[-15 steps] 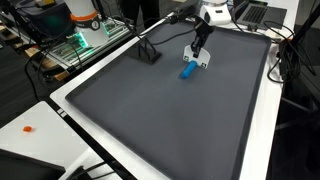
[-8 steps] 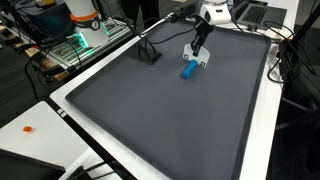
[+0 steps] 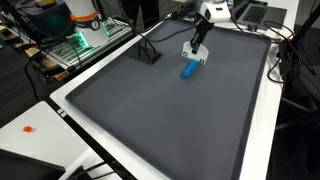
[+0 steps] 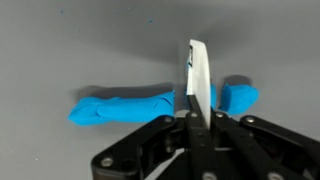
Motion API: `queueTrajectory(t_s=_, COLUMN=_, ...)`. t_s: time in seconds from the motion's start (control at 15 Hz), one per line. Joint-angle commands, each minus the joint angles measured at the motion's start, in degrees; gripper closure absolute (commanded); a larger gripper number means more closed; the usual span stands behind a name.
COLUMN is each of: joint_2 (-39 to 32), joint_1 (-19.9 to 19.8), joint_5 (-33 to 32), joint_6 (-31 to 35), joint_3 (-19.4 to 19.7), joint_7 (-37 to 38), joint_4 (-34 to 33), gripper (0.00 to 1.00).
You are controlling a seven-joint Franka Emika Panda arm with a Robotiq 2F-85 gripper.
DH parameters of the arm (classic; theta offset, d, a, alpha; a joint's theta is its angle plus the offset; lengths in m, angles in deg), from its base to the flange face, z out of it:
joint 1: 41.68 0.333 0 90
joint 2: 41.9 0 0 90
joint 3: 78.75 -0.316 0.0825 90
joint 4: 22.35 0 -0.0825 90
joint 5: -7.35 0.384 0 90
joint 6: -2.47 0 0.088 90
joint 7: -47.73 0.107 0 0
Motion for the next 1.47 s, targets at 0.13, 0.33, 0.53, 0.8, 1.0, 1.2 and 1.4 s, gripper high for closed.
queueTrajectory(t_s=0.13, joint_2=2.12, joint_1=-0.24, joint_5=0.48, joint_6=-1.09, joint_3=-0.05, joint_7=-0.01, joint_4=-0.11, gripper=0.99)
queueTrajectory(t_s=0.33, joint_2=2.97, joint_1=-0.45, joint_5=0.12, joint_6=-1.01, joint_3=0.34, joint_7=0.14, joint_4=-0.78, gripper=0.99)
queueTrajectory(t_s=0.53, joint_2=3.11, joint_1=-0.71, joint_5=-0.79, joint_6=-0.42, joint_3=1.11, joint_7=0.04, joint_4=-1.25, gripper=0.99)
queueTrajectory(t_s=0.8, joint_2=2.41, joint_1=-1.48, joint_5=-1.01, joint_6=-0.59, joint_3=1.63, joint_7=-0.62, joint_4=-1.75, gripper=0.99)
queueTrajectory(t_s=1.0, joint_2=1.98, joint_1=-1.96, joint_5=-0.92, joint_6=-0.25, joint_3=1.79, joint_7=-1.21, joint_4=-1.72, gripper=0.99)
queueTrajectory(t_s=1.2, joint_2=1.37, joint_1=-2.39, joint_5=-0.68, joint_6=-0.24, joint_3=1.62, joint_7=-2.49, joint_4=-1.66, gripper=0.99)
queueTrajectory(t_s=1.4, joint_2=0.62, joint_1=-2.51, joint_5=-1.36, joint_6=-0.17, joint_3=1.85, joint_7=-3.37, joint_4=-1.48, gripper=0.99)
